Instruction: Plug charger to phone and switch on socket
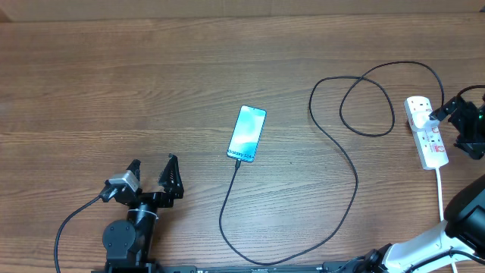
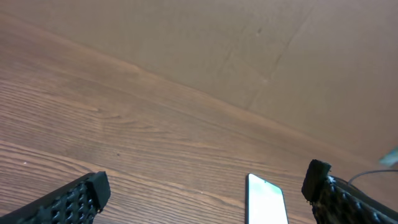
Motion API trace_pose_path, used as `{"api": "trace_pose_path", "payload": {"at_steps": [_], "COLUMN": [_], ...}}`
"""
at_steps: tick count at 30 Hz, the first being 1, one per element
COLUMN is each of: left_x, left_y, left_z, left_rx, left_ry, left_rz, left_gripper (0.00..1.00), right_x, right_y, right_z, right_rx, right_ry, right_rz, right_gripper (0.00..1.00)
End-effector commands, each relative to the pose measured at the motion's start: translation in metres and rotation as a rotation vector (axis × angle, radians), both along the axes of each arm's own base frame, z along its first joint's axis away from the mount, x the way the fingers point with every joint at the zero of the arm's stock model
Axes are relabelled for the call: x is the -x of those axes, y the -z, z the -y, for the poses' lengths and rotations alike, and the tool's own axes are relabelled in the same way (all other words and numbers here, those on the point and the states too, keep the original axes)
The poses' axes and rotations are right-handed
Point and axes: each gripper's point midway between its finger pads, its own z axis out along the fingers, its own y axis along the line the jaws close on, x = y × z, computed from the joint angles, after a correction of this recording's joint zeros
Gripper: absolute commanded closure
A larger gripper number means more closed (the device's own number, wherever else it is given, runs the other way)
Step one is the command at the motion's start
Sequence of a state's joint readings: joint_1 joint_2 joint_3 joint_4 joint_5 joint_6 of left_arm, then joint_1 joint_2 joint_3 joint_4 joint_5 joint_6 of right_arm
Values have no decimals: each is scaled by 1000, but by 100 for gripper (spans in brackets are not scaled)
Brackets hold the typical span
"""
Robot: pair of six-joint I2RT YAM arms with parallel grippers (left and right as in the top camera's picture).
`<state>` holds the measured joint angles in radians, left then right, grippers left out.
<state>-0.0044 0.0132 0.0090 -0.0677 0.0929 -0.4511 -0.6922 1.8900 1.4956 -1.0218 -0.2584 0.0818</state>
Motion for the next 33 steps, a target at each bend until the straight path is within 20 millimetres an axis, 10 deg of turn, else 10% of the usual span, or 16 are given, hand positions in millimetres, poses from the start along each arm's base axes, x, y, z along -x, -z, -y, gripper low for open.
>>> {"api": "trace_pose_path", "payload": {"at_steps": [1, 9, 33], "left_x": [0, 0, 0], "left_y": [1, 2, 2], "left_z": [-5, -10, -10], "left_rx": [-78, -416, -431], "left_ry": [-19, -26, -24], "left_rz": [6, 25, 27], "left_gripper": [0, 0, 0], "right_x": [0, 0, 0], "right_y": [0, 0, 0], "right_z": [-1, -1, -1], "right_rx": [-2, -2, -2], "right_ry": [-5, -5, -5], "right_rz": [5, 5, 5], "right_gripper": [0, 0, 0]}}
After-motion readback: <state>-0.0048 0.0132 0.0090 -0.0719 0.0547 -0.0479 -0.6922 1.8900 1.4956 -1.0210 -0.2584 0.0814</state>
